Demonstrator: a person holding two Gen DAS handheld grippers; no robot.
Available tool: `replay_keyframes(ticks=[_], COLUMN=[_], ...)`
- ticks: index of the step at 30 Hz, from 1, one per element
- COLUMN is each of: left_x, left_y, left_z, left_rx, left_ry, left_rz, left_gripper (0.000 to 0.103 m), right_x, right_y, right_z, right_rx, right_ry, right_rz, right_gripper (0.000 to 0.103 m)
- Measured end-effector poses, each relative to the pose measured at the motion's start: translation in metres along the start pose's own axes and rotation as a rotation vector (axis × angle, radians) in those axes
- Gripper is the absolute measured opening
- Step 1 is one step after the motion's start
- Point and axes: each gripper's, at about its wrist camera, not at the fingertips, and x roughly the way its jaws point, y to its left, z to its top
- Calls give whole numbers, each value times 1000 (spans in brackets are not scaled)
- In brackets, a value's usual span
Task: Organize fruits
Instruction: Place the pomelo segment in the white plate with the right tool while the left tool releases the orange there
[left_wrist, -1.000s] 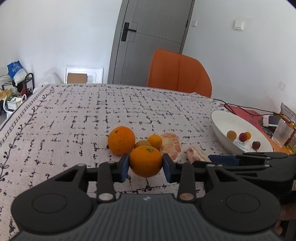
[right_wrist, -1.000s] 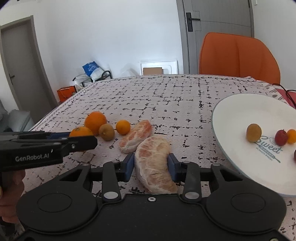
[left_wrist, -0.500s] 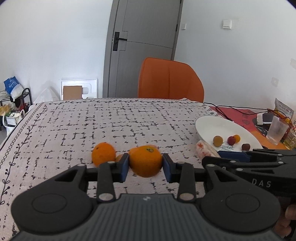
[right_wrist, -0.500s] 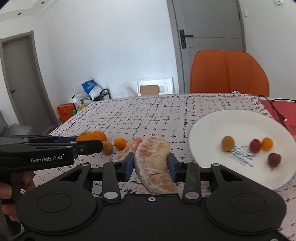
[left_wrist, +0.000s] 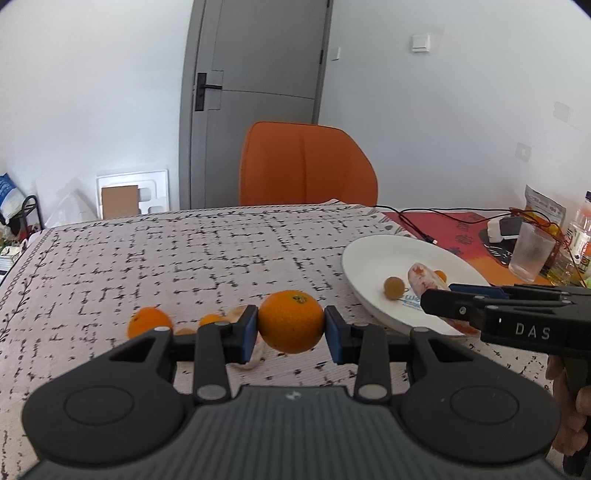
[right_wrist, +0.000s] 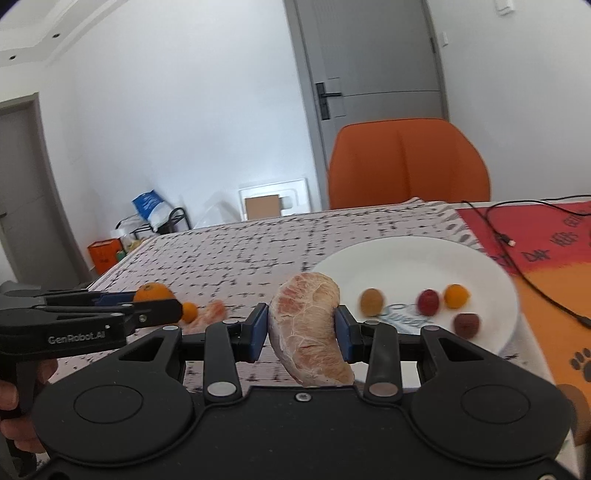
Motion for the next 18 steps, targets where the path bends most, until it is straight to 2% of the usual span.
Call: replay_keyframes(ticks=[18], left_x=[28], left_y=[-40], left_z=[13], left_rx=[64], left_ry=[10], left_rz=[-47], left_gripper=[37], right_x=[-5], right_y=[-52], right_z=[-7], right_rx=[58], right_ry=[-24], right_rz=[-104], right_gripper=[37])
